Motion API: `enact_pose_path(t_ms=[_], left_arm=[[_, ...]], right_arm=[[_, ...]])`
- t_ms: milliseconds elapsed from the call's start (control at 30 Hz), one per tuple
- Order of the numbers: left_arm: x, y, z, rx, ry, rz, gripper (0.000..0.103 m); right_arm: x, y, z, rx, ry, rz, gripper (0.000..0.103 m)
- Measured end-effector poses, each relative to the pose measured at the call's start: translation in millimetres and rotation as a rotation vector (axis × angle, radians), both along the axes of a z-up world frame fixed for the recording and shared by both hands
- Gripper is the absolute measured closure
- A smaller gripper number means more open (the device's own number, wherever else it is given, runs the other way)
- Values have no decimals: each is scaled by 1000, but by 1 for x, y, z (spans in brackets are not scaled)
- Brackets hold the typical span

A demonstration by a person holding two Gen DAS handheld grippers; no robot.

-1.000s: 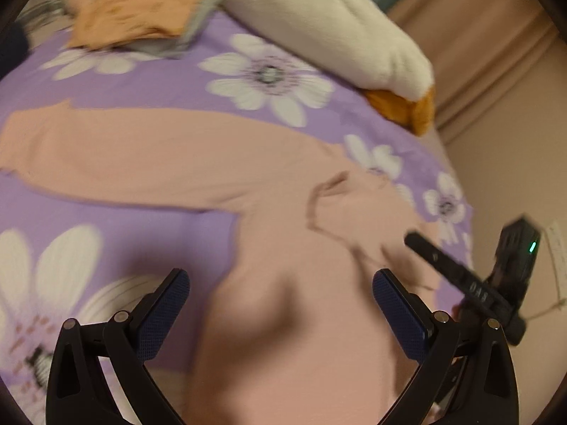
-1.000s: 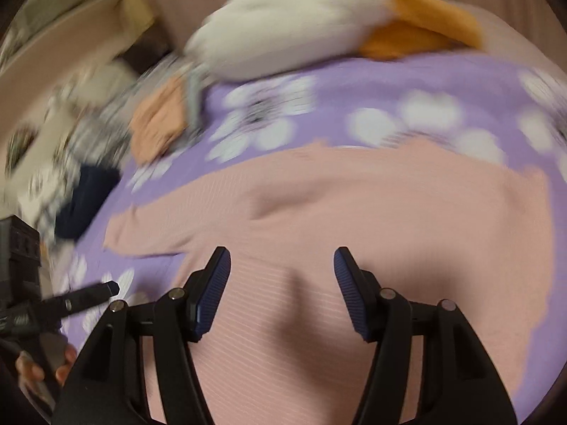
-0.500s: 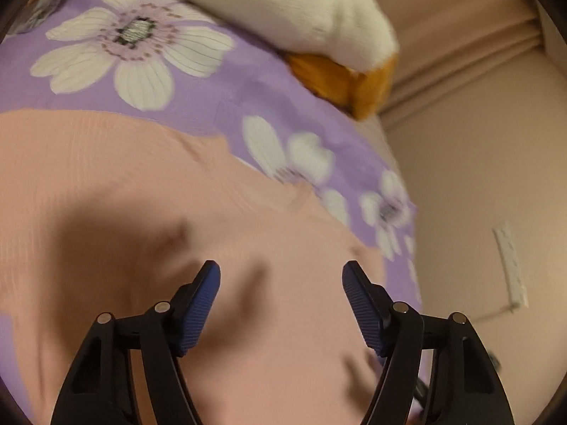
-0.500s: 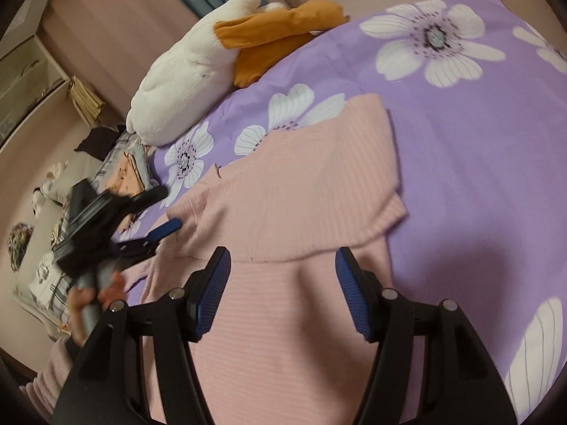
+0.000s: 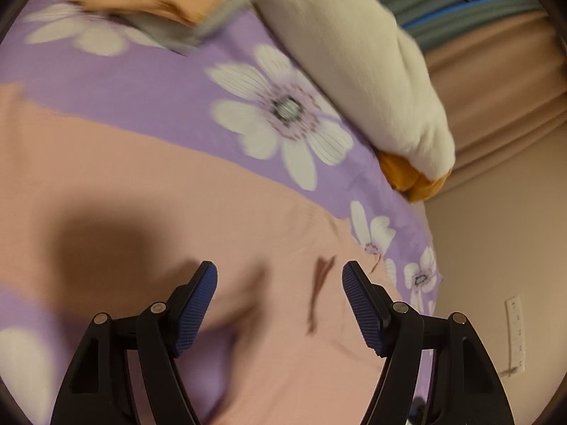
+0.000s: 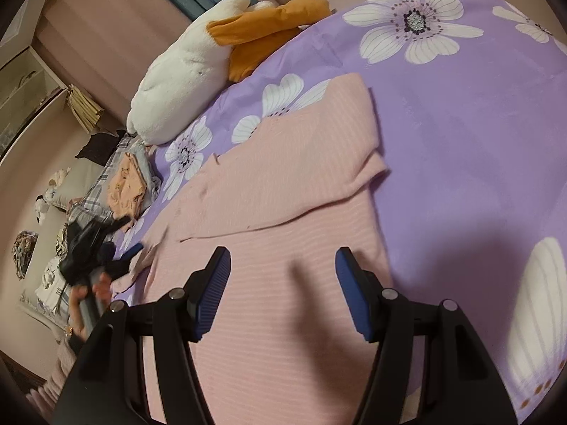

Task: Fold small clothes
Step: 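Move the left gripper to the cuff of the other sleeve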

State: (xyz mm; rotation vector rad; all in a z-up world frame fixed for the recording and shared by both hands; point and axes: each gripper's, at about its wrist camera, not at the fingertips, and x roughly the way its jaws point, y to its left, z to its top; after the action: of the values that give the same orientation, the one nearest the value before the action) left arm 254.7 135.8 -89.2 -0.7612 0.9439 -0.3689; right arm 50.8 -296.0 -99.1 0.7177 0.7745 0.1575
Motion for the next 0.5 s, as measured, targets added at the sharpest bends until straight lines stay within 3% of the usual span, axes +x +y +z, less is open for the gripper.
enact_pose_path(t_ms=[267,500], left_arm=[[-64,107,-27,-110,46,252,31],[-63,165,-49,-252,41,430,31]], right_arm=[[-7,37,10,-31,8,71,41],[-8,54,13,-58,20,99,41]])
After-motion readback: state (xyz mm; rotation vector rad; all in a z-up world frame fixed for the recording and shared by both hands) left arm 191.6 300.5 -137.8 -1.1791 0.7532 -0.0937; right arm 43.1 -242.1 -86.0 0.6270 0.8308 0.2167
